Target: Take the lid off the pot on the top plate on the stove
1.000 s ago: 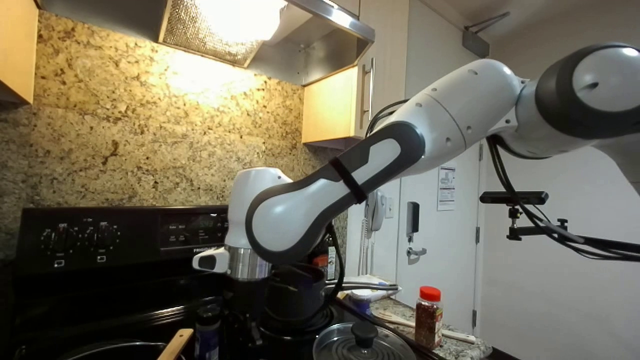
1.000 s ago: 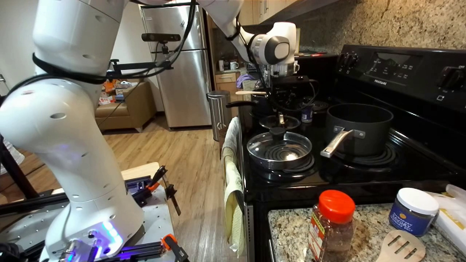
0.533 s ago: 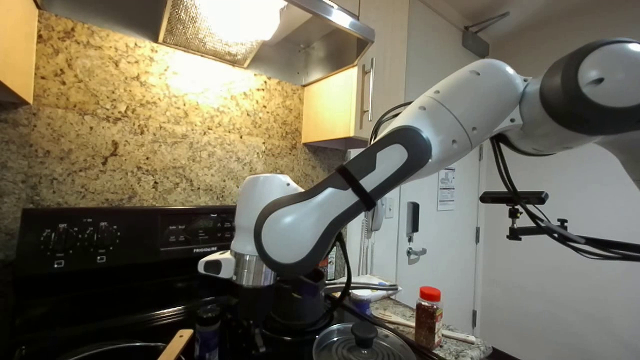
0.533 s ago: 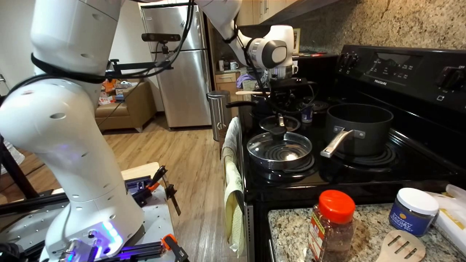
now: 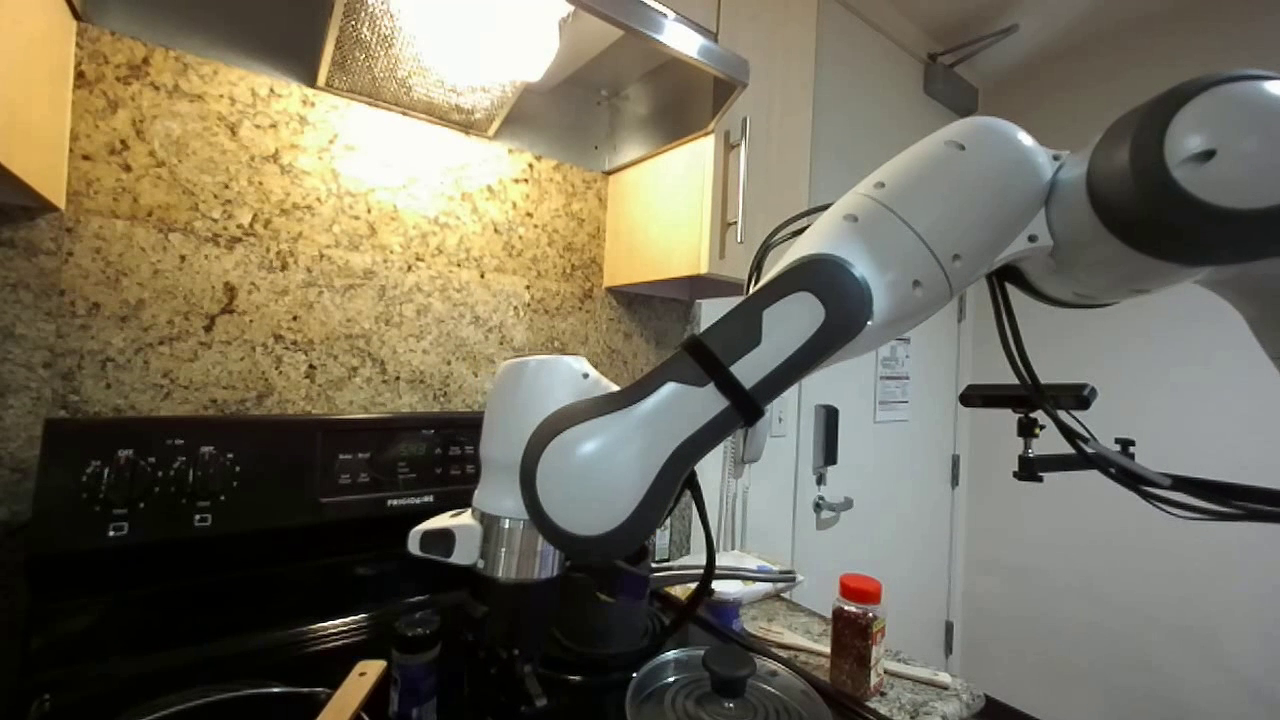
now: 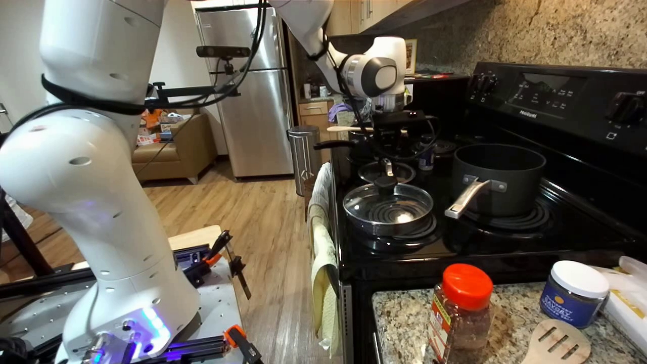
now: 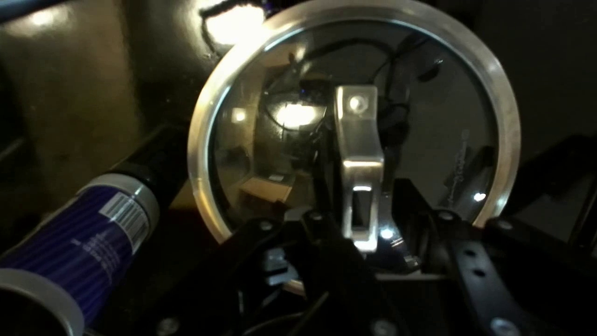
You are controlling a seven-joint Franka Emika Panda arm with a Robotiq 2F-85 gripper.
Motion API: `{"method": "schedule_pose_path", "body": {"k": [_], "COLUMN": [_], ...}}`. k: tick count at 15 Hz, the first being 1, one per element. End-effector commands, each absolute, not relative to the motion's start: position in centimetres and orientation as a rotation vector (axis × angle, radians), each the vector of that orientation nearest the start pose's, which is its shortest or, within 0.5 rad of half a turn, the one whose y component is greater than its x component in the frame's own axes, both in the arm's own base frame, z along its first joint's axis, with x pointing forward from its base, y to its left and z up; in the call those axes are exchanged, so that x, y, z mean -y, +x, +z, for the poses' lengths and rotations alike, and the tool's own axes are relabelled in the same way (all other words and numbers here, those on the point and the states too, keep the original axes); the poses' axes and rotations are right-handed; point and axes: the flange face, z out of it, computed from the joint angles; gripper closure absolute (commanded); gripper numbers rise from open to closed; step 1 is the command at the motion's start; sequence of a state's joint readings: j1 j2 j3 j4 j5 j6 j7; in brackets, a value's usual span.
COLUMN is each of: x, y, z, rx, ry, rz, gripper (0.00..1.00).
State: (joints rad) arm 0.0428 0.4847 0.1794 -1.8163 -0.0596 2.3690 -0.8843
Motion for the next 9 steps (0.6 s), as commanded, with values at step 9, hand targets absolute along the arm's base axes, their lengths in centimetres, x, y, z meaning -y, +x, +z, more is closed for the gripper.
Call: {"method": "schedule_pose_path", "body": {"k": [9], "x": [-14.9], "y": [61.6], "z": [36.2], "rx": [1.589], "ry": [-2.737], "rz": [0.019], "gripper": [0.0]}}
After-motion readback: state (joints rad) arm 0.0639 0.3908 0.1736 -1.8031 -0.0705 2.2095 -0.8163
